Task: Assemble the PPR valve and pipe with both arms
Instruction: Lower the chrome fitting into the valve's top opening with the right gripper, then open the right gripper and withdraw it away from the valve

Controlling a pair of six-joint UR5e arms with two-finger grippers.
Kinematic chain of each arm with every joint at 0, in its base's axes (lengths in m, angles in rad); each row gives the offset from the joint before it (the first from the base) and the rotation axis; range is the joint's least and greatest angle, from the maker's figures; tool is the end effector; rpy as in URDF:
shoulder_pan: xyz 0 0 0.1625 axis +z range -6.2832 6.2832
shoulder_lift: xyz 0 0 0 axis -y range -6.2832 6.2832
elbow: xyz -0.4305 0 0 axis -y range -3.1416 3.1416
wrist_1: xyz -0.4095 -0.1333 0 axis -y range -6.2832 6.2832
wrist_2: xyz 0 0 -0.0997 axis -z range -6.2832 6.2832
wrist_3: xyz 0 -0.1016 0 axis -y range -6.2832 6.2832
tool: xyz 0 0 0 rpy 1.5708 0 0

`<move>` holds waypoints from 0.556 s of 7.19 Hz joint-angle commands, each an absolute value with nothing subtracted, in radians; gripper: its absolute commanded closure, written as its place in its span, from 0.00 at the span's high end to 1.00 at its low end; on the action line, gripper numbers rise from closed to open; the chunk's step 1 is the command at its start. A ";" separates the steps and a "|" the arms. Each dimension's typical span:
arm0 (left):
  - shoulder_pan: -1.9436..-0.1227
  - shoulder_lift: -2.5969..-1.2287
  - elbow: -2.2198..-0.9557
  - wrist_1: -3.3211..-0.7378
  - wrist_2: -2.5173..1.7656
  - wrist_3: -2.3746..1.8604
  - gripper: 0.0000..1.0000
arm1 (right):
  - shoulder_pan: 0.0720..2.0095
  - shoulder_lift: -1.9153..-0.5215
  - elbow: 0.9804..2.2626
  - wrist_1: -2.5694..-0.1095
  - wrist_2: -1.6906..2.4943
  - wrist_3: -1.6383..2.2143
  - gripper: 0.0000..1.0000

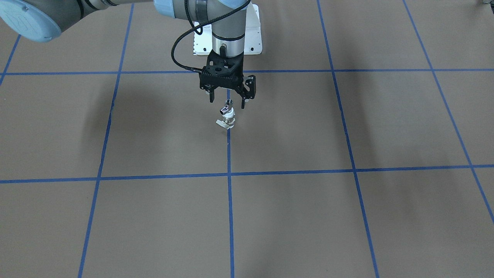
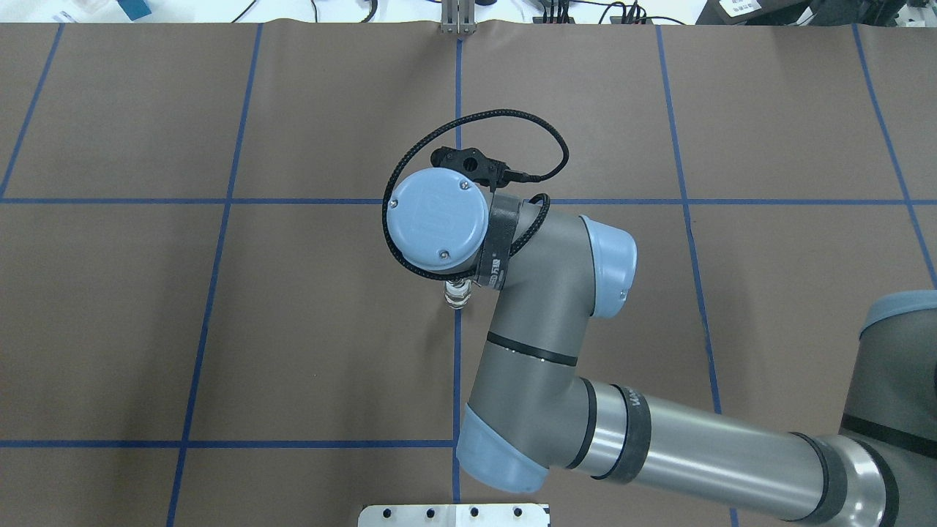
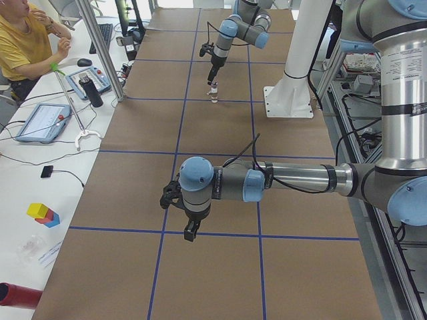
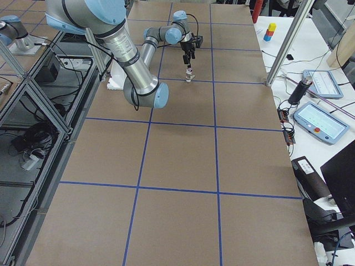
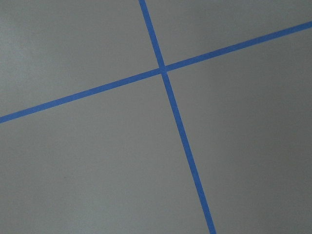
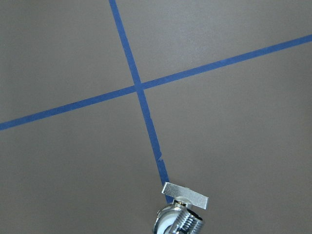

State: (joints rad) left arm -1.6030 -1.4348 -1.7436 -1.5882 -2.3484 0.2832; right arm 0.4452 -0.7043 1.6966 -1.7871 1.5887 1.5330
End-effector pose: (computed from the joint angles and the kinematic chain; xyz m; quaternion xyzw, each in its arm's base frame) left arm -0.0766 -0.4521 0.6408 0.0843 0.3703 0.1260 0.9165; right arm -0.5700 -0.4176 0.1011 0.0824 -0.3693 0.1839 0.9072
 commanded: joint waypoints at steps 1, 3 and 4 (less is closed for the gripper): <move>-1.603 -1.416 -1.711 -1.592 -2.344 0.287 1.00 | 0.606 -0.719 1.701 -1.790 1.728 1.397 0.99; -1.603 -1.417 -1.704 -1.594 -2.349 0.278 1.00 | 0.826 -0.785 1.721 -1.790 1.928 1.167 0.99; -1.603 -1.417 -1.712 -1.591 -2.350 0.249 1.00 | 0.938 -0.886 1.786 -1.792 2.015 0.979 0.99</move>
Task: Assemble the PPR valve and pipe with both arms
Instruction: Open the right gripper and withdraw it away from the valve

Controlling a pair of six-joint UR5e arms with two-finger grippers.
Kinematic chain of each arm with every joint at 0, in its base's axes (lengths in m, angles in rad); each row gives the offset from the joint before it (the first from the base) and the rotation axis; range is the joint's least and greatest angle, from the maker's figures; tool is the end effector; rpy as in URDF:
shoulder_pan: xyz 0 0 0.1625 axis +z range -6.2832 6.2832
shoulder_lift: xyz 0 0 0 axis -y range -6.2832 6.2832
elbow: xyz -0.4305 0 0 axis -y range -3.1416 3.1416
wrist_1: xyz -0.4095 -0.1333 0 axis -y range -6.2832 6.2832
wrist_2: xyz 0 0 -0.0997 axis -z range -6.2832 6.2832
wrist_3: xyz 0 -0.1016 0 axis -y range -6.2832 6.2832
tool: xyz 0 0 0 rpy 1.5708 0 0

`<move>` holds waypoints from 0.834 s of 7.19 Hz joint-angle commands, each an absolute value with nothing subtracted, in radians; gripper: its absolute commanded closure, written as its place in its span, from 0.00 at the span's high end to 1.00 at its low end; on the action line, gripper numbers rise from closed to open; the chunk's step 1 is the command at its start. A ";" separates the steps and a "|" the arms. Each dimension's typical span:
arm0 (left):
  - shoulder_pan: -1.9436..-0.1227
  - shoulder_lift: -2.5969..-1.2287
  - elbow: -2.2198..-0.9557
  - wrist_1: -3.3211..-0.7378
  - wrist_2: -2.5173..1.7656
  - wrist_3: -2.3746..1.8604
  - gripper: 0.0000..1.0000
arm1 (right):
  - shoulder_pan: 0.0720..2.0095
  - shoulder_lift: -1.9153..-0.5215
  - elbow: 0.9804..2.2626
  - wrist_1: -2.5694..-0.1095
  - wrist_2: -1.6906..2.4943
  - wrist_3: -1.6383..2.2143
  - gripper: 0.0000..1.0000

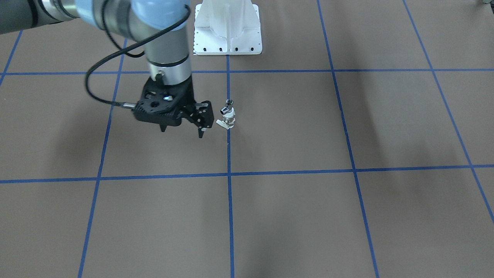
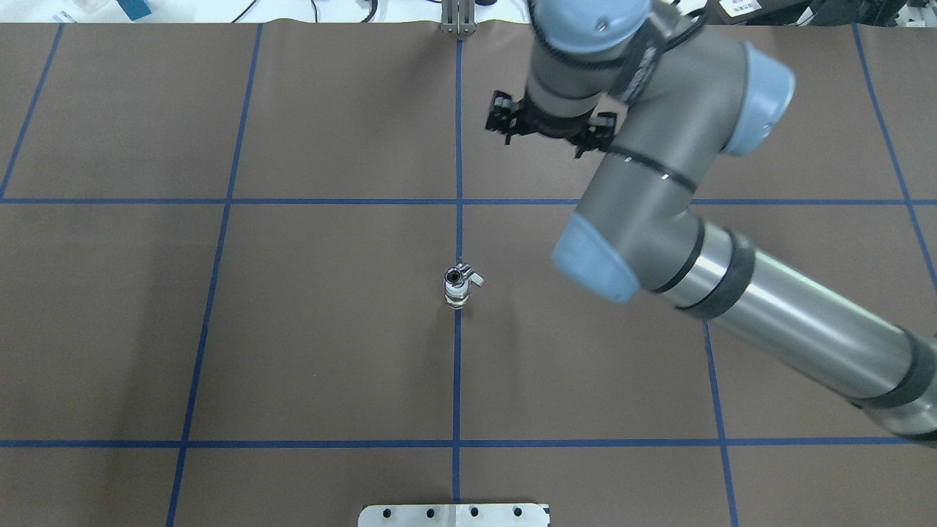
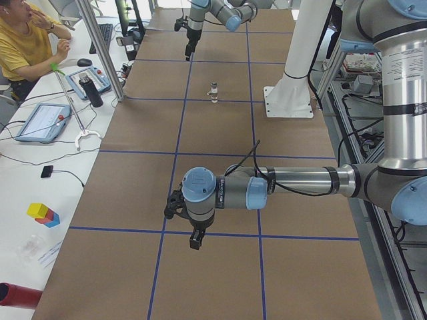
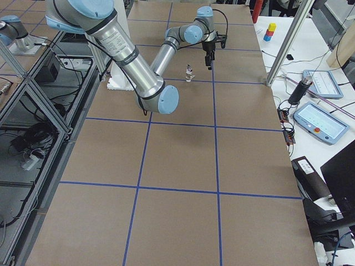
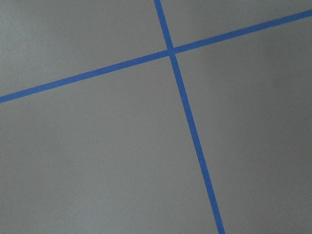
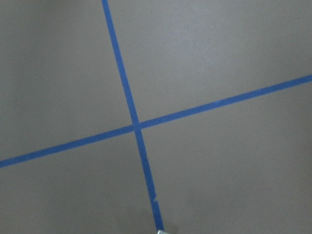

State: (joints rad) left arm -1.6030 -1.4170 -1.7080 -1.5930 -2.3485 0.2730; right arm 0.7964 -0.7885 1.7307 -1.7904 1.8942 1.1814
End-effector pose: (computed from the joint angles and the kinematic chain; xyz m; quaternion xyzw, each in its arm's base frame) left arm -0.0763 -0.4414 0.6665 0.0602 0.3743 0.1122 0.9185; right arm -0.4052 -0.5587 0.1430 0.0700 -0.3735 0.1309 0.9157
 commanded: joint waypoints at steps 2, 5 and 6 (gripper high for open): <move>-1.608 -1.416 -1.723 -1.589 -2.414 0.170 1.00 | 1.127 -1.077 1.807 -1.786 2.106 0.568 0.99; -1.608 -1.370 -1.787 -1.589 -2.395 0.172 1.00 | 1.372 -1.355 1.784 -1.723 2.251 0.064 0.99; -1.608 -1.370 -1.790 -1.589 -2.395 0.172 1.00 | 1.423 -1.450 1.751 -1.654 2.273 -0.051 0.99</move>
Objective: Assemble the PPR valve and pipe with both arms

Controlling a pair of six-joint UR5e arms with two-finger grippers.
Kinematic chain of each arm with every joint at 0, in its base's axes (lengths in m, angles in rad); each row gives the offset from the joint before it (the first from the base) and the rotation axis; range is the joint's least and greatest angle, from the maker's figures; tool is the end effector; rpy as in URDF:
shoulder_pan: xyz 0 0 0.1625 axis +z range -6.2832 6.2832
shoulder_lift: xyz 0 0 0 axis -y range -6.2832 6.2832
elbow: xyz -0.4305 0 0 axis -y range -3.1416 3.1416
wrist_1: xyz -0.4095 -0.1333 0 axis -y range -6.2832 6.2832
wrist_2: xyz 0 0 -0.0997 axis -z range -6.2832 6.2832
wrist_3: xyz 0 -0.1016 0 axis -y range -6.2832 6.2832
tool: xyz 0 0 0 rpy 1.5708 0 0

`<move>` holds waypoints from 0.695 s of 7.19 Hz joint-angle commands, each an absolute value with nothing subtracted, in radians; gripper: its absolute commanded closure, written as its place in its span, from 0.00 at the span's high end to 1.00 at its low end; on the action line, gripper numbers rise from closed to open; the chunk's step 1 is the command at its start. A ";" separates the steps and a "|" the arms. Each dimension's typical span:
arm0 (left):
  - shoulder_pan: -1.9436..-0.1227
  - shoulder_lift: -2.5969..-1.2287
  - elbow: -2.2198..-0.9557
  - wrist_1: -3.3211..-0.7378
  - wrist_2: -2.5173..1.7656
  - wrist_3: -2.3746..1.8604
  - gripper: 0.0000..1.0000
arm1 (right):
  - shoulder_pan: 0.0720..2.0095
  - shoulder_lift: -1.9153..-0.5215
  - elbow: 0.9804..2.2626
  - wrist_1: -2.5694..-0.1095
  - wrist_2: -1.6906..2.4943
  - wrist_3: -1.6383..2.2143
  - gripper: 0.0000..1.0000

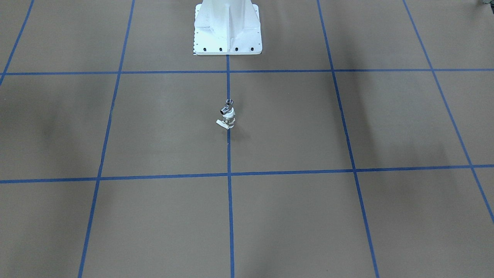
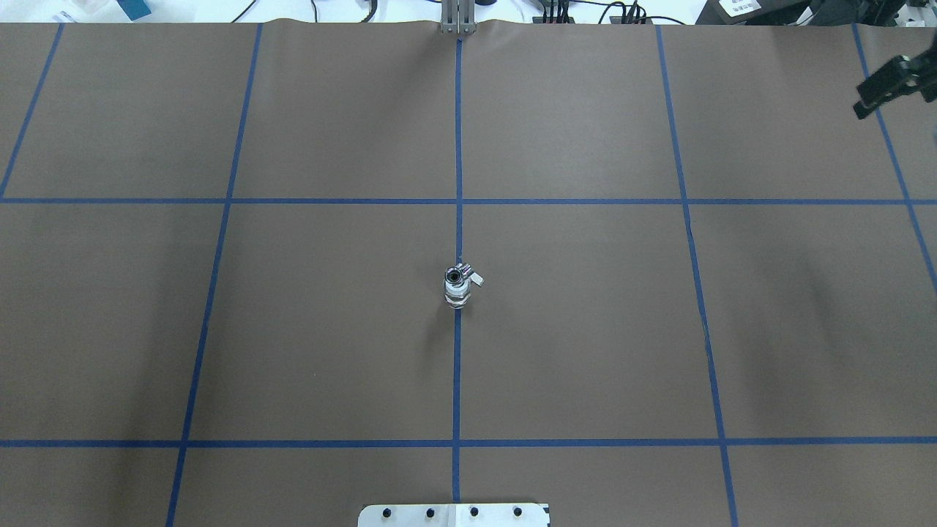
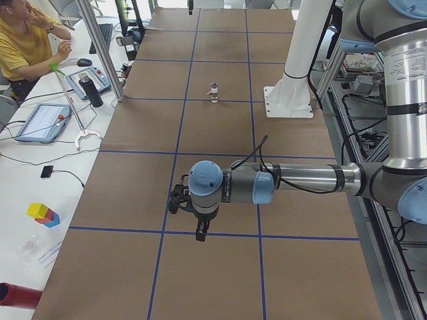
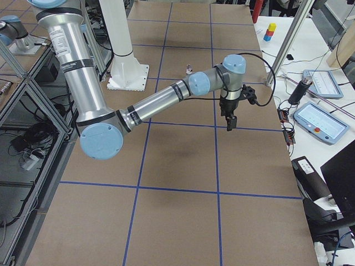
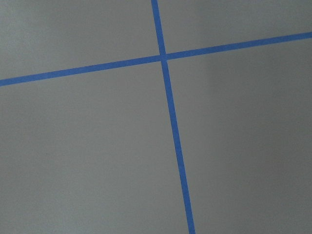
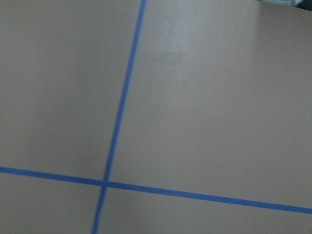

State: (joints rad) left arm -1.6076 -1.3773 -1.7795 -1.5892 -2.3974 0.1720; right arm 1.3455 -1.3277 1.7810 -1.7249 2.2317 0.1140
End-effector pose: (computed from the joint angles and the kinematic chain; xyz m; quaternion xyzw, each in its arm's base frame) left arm -0.0743 -0.4262 0.6442 0.0572 0.3978 0.0686 0.9131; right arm -0.0628 -0.5916 0.4483 0.0848 -0.3400 -0.1003 0.9312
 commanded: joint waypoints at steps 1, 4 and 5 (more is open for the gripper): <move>-1.608 -1.368 -1.793 -1.589 -2.395 0.170 1.00 | 1.472 -1.541 1.691 -1.526 2.282 -0.078 0.99; -1.609 -1.353 -1.796 -1.589 -2.382 0.169 1.00 | 1.618 -1.614 1.646 -1.463 2.292 -0.066 0.99; -1.609 -1.351 -1.796 -1.589 -2.382 0.169 1.00 | 1.618 -1.579 1.699 -1.591 2.278 -0.067 0.99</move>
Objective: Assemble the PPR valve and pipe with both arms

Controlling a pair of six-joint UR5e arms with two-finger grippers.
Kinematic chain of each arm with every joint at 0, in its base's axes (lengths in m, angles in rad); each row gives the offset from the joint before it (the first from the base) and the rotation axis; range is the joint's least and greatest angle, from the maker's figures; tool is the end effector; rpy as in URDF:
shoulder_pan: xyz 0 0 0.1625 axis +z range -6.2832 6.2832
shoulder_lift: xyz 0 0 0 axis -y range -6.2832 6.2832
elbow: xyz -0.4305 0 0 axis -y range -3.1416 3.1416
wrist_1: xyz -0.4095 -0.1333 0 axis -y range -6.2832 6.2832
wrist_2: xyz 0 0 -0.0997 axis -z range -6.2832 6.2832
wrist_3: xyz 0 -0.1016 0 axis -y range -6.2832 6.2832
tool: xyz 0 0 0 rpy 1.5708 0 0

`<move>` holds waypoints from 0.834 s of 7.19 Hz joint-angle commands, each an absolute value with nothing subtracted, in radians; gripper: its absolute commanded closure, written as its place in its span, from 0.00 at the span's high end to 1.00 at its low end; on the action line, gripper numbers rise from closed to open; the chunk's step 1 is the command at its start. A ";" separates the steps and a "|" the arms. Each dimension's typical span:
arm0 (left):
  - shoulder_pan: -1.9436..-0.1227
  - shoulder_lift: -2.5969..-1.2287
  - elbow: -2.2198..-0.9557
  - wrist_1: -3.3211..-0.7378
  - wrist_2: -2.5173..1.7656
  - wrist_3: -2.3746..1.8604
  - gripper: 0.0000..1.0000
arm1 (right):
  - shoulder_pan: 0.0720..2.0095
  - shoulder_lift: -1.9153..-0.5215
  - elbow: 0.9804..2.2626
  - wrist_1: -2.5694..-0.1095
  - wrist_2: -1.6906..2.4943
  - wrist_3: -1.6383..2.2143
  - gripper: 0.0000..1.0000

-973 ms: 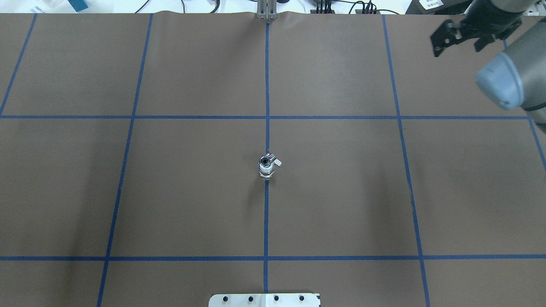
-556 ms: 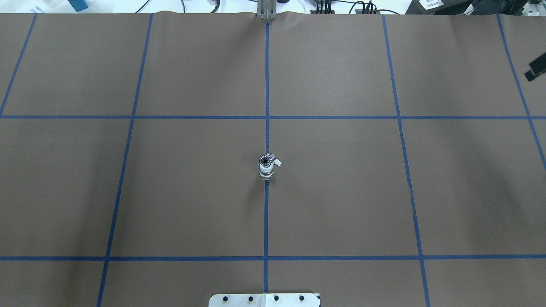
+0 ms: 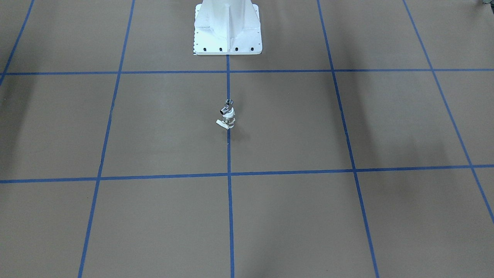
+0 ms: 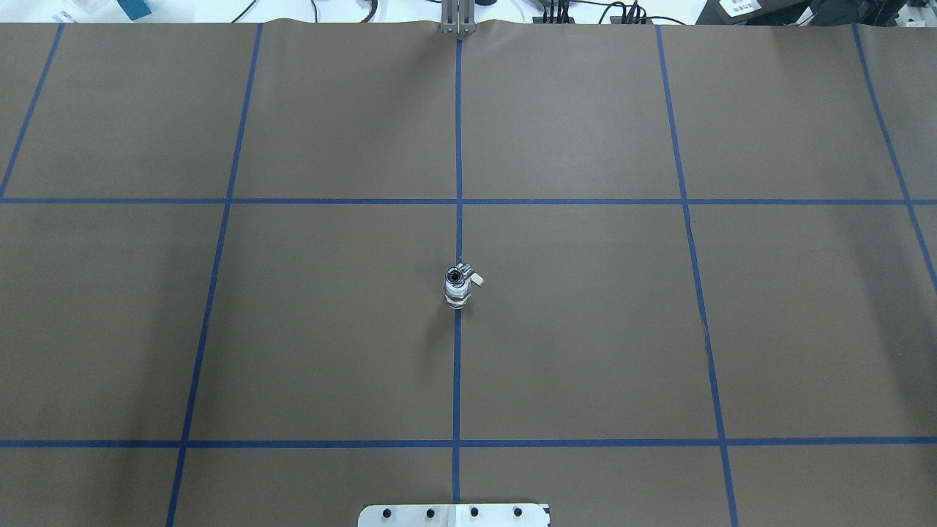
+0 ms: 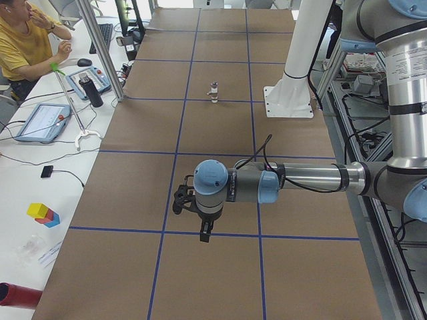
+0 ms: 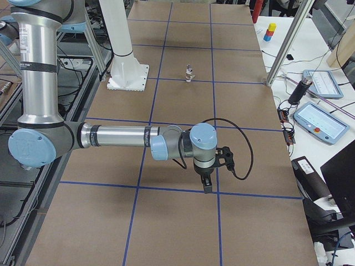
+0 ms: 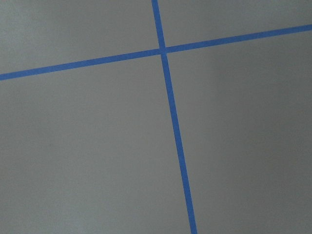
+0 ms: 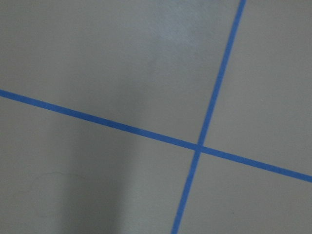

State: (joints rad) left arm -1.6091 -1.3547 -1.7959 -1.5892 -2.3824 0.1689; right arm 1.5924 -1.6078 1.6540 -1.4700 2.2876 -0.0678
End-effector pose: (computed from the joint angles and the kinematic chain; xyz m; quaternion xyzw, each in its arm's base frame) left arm -0.0756 -0.4162 0.6465 0.0533 0.3913 0.0653 0.9164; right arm 0.0774 -0.5014 0.6350 0.0843 -0.3464 -0.0473 0.9331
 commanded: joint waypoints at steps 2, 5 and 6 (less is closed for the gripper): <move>-1.609 -1.351 -1.796 -1.589 -2.382 0.169 1.00 | 1.618 -1.606 1.712 -1.592 2.275 -0.083 1.00; -1.608 -1.354 -1.795 -1.591 -2.384 0.167 1.00 | 1.617 -1.617 1.701 -1.592 2.278 -0.081 1.00; -1.608 -1.355 -1.796 -1.591 -2.384 0.167 1.00 | 1.617 -1.618 1.701 -1.592 2.278 -0.080 1.00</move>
State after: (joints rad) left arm -1.6083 -1.3536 -1.7958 -1.5907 -2.3837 0.1673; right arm 1.6169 -1.6155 1.7026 -1.5923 2.2772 -0.0810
